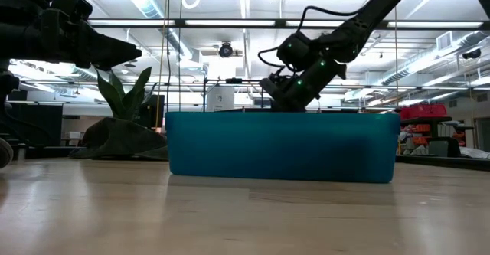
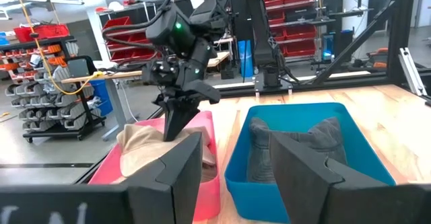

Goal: Pick & Place hat
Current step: Put the brown cap into the red bin, then put the bottom black cap into the blue bin

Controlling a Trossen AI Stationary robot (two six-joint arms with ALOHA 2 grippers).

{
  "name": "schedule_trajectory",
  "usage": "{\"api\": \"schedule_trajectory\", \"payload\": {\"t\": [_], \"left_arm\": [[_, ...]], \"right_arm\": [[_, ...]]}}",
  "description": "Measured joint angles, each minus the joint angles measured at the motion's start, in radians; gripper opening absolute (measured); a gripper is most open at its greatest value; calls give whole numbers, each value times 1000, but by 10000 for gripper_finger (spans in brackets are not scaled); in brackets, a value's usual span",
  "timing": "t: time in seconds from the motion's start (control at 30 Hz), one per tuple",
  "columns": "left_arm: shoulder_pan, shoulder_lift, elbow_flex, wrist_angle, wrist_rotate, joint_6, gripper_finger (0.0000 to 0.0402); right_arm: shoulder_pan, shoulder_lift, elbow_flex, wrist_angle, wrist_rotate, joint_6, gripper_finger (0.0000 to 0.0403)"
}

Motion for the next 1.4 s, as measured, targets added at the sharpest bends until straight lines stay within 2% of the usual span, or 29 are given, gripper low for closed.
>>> {"api": "schedule_trajectory", "payload": {"t": [0.33,0.53,0.83,1.07,1.17,1.3,1.4], "left_arm": [[0,0,0,0,0,0,177],[0,0,0,0,0,0,177],[0,0,0,0,0,0,177],[0,0,0,0,0,0,177],[0,0,0,0,0,0,177],[0,0,0,0,0,0,177],[0,0,0,0,0,0,177]], "right_arm": [[-3,-63,-6,-43,11,20,2],[11,-142,-6,-34,10,17,19],[11,-269,-6,-22,10,17,23],[25,-284,-6,-51,7,73,24],[46,-284,-6,-78,-56,77,24],[98,-284,-6,-79,-191,-6,24],[145,-284,-6,-58,-203,-30,24]]}}
